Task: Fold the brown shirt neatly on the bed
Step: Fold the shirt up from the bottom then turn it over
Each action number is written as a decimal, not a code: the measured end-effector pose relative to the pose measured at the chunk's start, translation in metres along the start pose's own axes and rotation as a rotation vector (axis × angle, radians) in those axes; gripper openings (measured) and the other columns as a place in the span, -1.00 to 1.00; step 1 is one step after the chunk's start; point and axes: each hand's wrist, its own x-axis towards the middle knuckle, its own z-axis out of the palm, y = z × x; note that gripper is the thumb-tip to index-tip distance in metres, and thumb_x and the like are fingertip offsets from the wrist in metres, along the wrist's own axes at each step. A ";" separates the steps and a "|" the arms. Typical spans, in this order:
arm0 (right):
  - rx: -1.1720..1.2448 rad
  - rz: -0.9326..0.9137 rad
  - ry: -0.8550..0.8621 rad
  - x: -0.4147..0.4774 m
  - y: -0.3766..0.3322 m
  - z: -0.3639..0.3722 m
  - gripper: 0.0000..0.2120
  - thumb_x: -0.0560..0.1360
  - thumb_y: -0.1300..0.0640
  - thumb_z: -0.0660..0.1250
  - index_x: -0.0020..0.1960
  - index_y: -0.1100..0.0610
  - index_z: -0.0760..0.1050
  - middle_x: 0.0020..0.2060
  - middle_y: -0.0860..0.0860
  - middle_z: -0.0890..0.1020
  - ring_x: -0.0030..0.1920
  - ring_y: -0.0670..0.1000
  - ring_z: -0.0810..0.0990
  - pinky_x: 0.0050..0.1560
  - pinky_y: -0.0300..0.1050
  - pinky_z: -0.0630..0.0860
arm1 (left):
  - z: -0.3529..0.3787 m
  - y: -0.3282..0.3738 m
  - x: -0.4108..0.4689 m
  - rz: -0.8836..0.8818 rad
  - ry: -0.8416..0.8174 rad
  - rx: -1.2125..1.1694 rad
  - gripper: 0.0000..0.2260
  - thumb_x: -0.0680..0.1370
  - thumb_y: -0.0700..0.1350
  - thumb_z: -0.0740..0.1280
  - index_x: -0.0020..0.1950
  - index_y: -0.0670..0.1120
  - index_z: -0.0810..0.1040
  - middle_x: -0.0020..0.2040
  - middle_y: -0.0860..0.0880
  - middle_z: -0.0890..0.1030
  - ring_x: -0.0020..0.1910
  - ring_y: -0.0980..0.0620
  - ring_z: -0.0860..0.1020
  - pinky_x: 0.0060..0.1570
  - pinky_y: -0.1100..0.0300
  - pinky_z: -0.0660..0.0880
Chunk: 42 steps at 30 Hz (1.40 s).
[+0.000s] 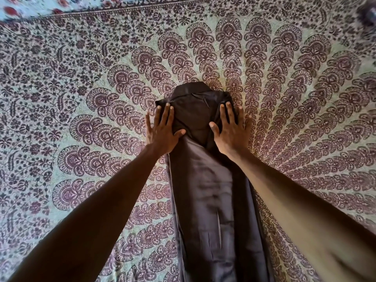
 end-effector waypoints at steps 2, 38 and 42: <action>-0.020 0.001 -0.009 0.001 0.001 -0.001 -0.32 0.58 -0.34 -0.19 0.59 -0.03 -0.12 0.59 -0.08 -0.06 0.58 0.19 -0.16 0.50 0.33 -0.13 | -0.002 0.002 0.002 -0.011 -0.044 0.007 -0.24 0.55 0.31 0.06 0.59 -0.04 -0.15 0.60 0.01 -0.14 0.58 -0.04 -0.19 0.49 -0.21 -0.26; -0.048 -0.393 -0.018 -0.280 0.045 0.065 -0.40 0.63 -0.17 0.02 0.58 0.08 0.05 0.59 0.06 0.00 0.59 0.12 -0.04 0.52 0.26 -0.01 | 0.114 0.097 -0.326 0.048 0.139 -0.200 -0.47 0.64 0.02 0.13 0.56 -0.16 0.12 0.58 -0.12 0.10 0.58 -0.05 0.03 0.50 -0.12 0.09; -0.057 -0.402 -0.021 -0.284 0.048 0.071 -0.39 0.62 -0.20 -0.01 0.58 0.06 0.05 0.59 0.06 0.05 0.58 0.12 0.00 0.52 0.24 -0.01 | 0.124 0.098 -0.334 0.052 0.137 -0.155 -0.46 0.64 0.05 0.08 0.57 -0.13 0.10 0.58 -0.11 0.10 0.58 -0.05 0.04 0.52 -0.07 0.04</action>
